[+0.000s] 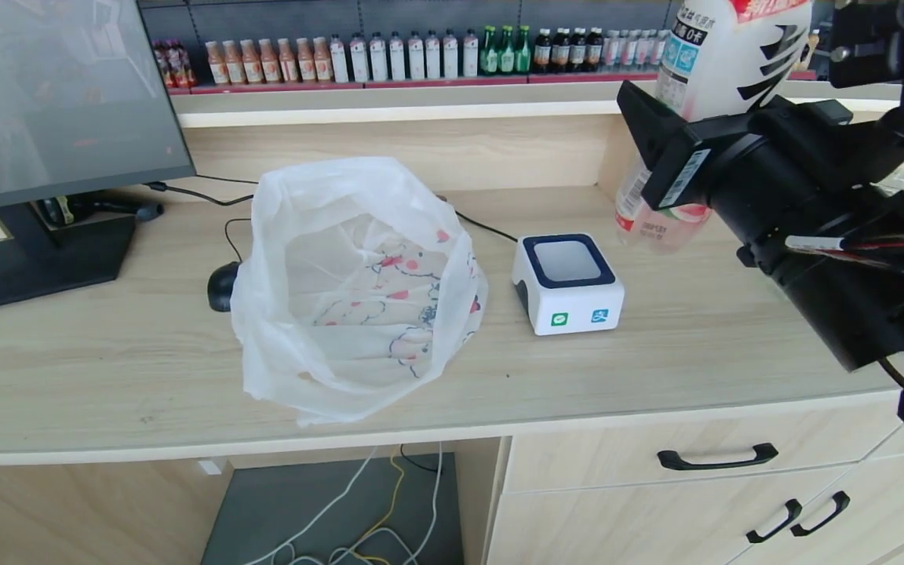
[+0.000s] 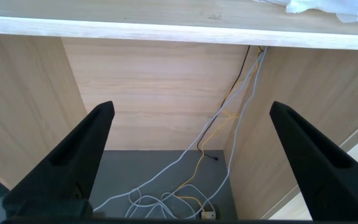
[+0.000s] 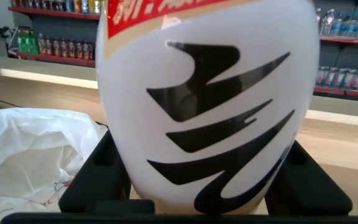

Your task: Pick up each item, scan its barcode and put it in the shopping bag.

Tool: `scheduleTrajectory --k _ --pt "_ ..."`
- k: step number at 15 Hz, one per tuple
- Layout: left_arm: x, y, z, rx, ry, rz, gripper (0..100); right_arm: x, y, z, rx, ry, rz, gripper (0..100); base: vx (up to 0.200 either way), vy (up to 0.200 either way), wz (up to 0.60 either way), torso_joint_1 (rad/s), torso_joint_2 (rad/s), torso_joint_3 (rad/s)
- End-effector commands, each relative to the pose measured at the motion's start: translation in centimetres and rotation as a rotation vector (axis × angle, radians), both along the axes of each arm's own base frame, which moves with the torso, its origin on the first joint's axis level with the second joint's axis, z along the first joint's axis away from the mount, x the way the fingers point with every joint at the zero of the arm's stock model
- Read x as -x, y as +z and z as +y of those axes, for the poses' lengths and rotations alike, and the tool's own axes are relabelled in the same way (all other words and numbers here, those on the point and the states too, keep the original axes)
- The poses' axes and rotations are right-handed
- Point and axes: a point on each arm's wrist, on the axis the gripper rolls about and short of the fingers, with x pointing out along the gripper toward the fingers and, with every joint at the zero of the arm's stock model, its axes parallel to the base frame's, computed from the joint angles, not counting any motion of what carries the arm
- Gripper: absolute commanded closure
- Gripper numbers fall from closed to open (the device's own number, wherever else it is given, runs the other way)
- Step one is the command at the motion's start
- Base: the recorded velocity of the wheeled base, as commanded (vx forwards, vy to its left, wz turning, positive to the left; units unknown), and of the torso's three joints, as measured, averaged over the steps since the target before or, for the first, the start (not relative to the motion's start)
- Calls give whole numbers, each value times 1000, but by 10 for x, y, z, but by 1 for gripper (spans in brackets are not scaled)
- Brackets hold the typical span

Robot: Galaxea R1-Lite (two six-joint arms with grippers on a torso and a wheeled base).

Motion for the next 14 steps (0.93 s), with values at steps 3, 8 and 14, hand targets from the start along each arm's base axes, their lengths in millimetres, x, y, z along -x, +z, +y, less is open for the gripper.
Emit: scheduleTrajectory --k 3,8,14 --pt "0 0 0 0 0 -1 0 -27 -8 16 82 -43 -10 100 0 0 0 0 0 0" --pt "0 0 0 0 0 -1 0 -44 -4 12 334 -73 -151 100 0 0 0 0 0 0" --pt "0 0 0 0 0 -1 0 -63 -15 -5 609 -27 -298 100 0 0 0 0 0 0"
